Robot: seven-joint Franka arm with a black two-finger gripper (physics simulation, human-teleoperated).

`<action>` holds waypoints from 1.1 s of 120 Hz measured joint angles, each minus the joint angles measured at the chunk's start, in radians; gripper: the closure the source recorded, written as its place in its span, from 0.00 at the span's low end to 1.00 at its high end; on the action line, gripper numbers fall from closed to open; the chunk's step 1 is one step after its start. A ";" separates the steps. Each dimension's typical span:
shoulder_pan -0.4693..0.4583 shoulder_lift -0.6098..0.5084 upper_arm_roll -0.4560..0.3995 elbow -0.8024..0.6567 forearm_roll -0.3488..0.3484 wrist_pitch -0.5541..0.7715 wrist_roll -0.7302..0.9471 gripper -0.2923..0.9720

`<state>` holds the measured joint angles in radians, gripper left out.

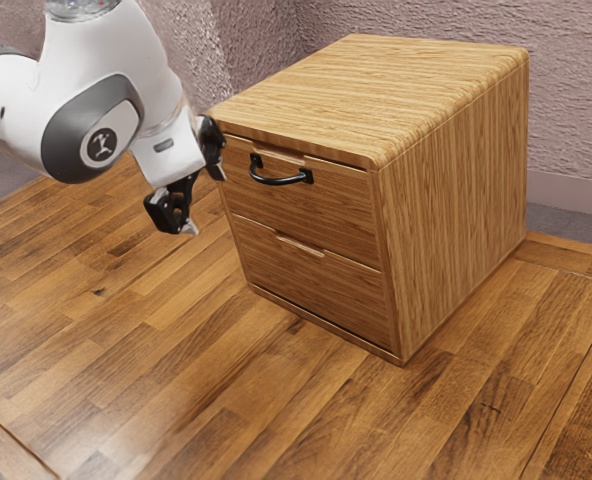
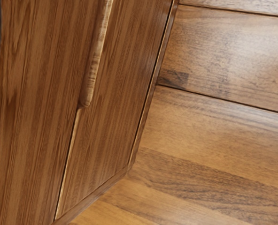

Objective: Pull the drawer handle with one arm to open the drawer

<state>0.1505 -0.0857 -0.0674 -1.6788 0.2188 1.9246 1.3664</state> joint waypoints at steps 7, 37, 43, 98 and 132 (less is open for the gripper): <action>0.006 -0.022 0.001 -0.055 0.008 0.082 0.025 0.25; 0.008 -0.024 0.042 -0.194 0.019 0.406 0.100 0.25; 0.018 -0.028 0.051 -0.208 0.019 0.440 0.111 0.25; -0.079 -0.217 0.026 -0.255 0.024 0.438 0.175 0.25; -0.081 -0.192 -0.028 -0.189 0.016 0.262 0.195 0.25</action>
<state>0.0693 -0.2778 -0.0957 -1.8683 0.2346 2.1871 1.5611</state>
